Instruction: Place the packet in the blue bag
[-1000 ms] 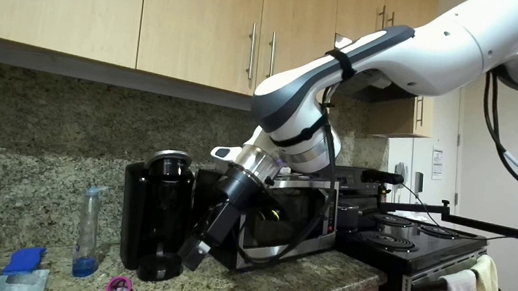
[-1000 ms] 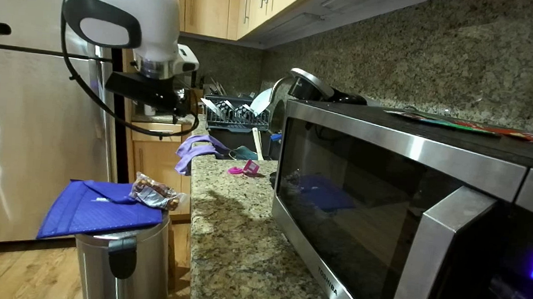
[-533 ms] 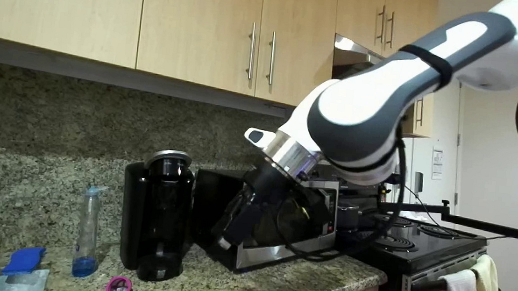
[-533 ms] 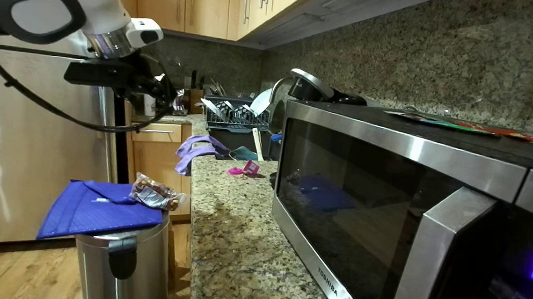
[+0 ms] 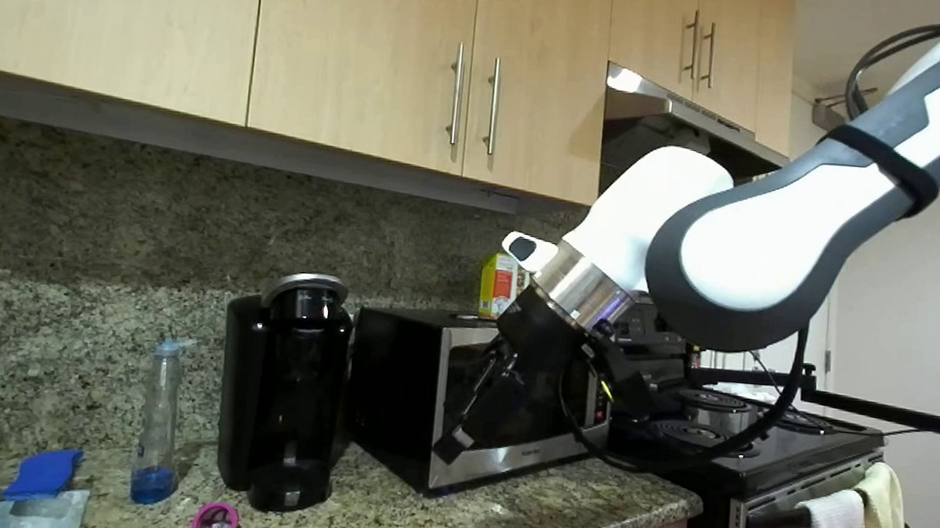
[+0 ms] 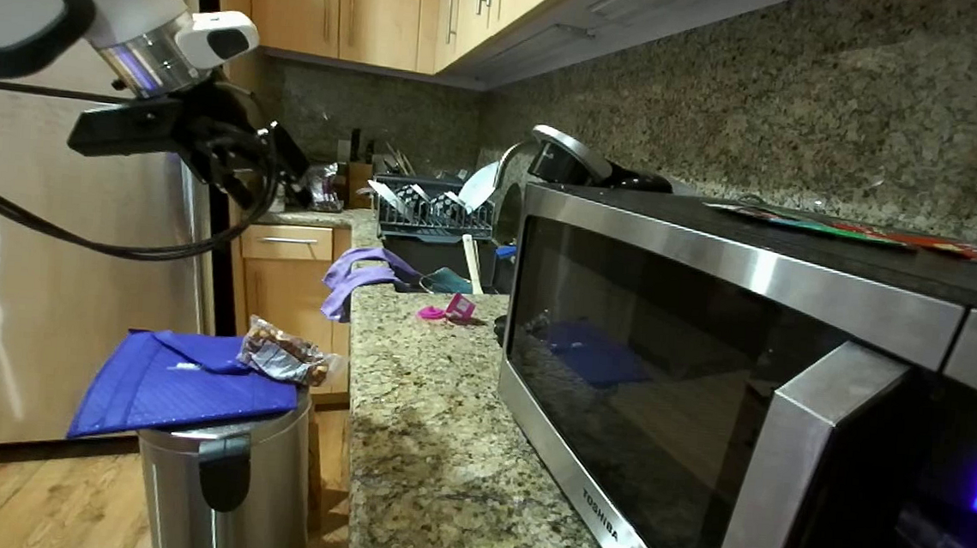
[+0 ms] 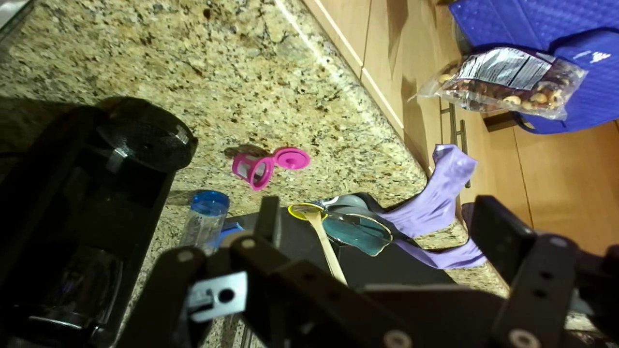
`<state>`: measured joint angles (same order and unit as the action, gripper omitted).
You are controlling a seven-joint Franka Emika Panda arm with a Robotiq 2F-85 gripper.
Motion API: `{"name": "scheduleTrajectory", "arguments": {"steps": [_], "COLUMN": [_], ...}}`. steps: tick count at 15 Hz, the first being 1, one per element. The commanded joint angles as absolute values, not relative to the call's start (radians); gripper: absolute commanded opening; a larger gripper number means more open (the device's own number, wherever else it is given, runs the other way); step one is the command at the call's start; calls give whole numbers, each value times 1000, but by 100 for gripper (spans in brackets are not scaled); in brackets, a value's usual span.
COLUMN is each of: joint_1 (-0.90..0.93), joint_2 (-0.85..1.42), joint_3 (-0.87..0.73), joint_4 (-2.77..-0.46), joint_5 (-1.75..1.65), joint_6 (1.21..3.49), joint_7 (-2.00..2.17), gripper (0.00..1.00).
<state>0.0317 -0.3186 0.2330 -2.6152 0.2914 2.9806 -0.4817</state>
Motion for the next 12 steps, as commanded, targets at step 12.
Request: {"name": "scheduleTrajectory", "arguments": {"steps": [12], "joint_1": [-489], "joint_2": [-599], "joint_3": [789], "joint_4": [-2480], "joint_5": [-298], "joint_6": [2301], "joint_7": [282], "gripper": [100]}}
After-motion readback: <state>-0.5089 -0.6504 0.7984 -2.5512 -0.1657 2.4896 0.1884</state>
